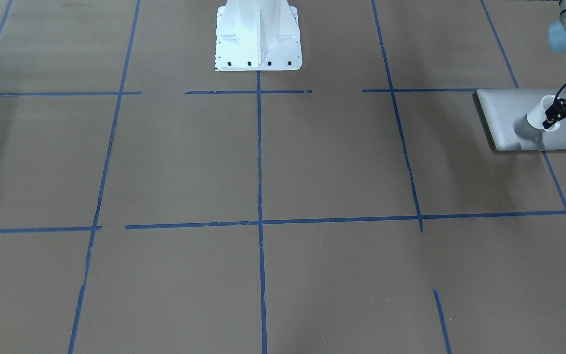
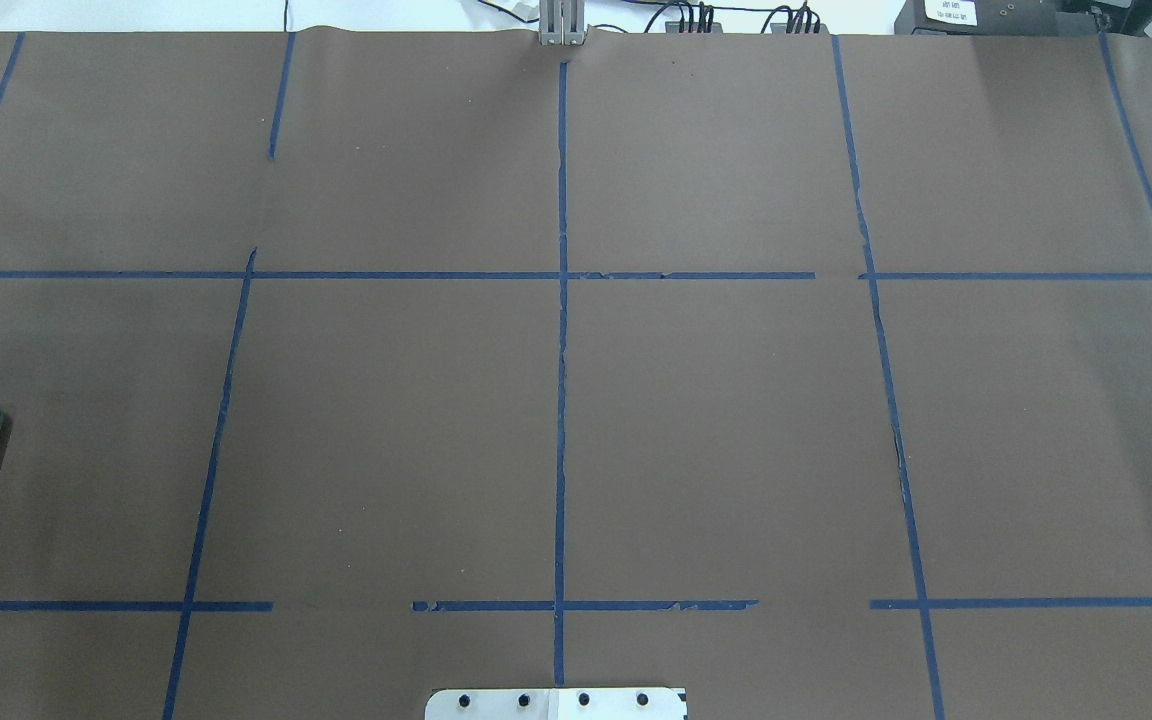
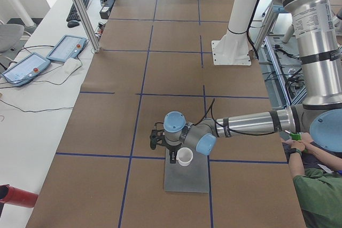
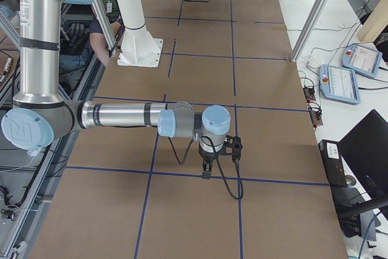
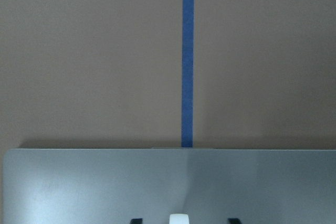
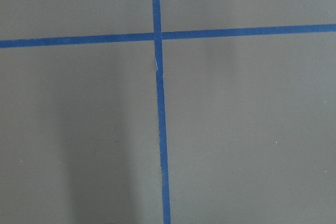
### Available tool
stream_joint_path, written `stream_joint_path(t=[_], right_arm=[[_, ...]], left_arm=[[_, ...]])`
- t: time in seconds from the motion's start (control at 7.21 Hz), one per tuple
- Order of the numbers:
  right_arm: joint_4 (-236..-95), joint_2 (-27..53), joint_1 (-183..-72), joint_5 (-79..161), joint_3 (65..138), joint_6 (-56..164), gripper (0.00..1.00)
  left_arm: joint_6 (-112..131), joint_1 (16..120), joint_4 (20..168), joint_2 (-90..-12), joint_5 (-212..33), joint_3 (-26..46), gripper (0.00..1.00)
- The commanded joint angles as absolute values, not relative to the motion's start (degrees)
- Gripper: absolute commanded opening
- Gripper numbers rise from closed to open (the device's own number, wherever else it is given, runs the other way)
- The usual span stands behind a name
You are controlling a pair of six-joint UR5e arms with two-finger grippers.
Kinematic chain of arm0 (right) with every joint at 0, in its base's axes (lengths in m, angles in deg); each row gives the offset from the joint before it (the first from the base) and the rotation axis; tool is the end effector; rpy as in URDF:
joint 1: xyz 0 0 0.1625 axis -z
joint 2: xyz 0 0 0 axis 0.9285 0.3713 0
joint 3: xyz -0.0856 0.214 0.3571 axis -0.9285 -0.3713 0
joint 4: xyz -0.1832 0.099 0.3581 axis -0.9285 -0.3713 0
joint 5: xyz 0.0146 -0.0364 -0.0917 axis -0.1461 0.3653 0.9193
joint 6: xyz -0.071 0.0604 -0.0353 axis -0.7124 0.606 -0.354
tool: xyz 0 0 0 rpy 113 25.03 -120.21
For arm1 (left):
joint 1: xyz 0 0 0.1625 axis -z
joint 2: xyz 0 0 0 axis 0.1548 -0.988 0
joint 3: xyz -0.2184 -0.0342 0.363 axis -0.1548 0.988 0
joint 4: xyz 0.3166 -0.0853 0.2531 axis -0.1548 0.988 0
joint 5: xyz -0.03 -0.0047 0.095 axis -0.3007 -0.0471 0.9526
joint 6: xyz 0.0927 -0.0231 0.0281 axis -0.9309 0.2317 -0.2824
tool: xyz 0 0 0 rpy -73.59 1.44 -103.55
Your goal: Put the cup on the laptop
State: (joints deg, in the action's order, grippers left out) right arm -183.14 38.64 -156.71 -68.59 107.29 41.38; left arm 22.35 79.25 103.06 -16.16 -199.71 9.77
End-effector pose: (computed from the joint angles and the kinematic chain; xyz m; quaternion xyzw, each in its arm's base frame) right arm 0.0540 -0.4484 0.6423 -0.0278 -0.3633 0.0238 0.9310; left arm 0.0675 -0.3887 0.7025 0.0180 0.3890 0.0014 0.9211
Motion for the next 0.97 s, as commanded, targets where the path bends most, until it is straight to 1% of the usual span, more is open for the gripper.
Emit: stream_joint_path(t=[0.0,0.14,0.28,0.42,0.55,0.69,0.83], right_arm=[[-183.1,38.6,-156.7,-68.6,107.3,41.4,1.0],[-183.1,38.6,-156.7,-68.6,107.3,41.3,1.0],[-183.1,38.6,-156.7,-68.6,107.3,41.4,1.0],[-183.1,38.6,-156.7,-68.6,107.3,41.4,1.0],[-183.1,38.6,-156.7,-68.6,107.3,41.4,1.0],[-183.1,38.6,-156.7,-68.6,107.3,41.4,1.0],[-183.1,38.6,-156.7,-68.6,107.3,41.4,1.0]], left_arm=[[20.6,80.2,102.7,-16.2,-202.4,12.2,1.0],[17.8,80.4,102.0,-16.8,-202.4,12.3,1.0],[14.2,82.5,97.4,-20.2,-202.4,12.5,1.0],[6.7,86.9,89.8,-24.1,-202.0,12.5,1.0],[-0.7,94.1,84.0,-27.8,-201.8,12.6,1.0],[-4.9,98.2,81.5,-29.0,-201.9,12.6,1.0],[-5.7,98.6,79.1,-29.4,-201.8,12.5,1.0]])
